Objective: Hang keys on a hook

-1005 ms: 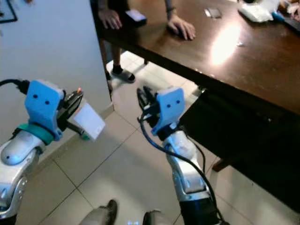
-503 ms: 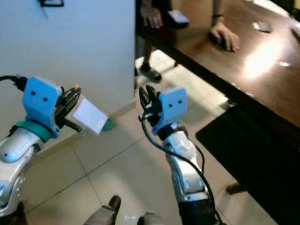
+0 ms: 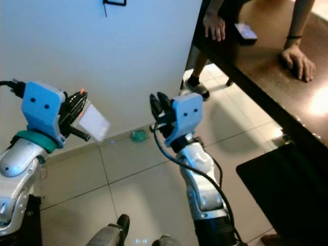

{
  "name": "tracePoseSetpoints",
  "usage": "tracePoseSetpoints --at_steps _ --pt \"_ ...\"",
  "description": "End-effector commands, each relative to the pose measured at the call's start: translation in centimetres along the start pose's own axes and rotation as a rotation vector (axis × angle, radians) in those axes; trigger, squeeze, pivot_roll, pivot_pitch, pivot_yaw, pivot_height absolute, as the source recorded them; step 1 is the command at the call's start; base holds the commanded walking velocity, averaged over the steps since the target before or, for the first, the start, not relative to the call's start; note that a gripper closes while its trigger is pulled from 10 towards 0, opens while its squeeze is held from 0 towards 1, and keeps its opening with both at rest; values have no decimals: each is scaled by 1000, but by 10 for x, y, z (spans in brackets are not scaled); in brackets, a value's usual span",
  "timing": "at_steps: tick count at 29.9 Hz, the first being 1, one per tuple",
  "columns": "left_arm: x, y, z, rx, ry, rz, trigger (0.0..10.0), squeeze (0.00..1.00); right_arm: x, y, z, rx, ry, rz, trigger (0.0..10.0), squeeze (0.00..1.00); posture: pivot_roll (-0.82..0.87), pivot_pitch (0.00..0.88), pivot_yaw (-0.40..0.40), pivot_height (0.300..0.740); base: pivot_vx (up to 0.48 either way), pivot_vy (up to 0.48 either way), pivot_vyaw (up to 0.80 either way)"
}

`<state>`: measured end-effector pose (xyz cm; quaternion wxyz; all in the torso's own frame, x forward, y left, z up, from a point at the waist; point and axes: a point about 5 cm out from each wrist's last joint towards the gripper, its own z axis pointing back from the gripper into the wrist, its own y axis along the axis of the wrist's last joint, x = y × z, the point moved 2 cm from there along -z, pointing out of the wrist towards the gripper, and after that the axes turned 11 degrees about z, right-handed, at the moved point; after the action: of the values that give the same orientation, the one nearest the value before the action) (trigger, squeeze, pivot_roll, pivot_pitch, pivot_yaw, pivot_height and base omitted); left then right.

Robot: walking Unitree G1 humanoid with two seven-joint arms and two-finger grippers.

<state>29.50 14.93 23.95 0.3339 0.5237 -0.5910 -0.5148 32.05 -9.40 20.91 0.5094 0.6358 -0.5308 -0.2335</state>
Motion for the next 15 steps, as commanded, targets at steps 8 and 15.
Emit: tracePoseSetpoints --at_steps 8,15 --pt "2 0 -2 10 -1 2 10000 0 -1 -2 2 1 16 11 10000 0 75 97 47 740 464 0 300" --pt "2 2 -2 28 -1 9 10000 0 -6 1 2 22 65 30 10000 0 74 92 45 740 461 0 800"
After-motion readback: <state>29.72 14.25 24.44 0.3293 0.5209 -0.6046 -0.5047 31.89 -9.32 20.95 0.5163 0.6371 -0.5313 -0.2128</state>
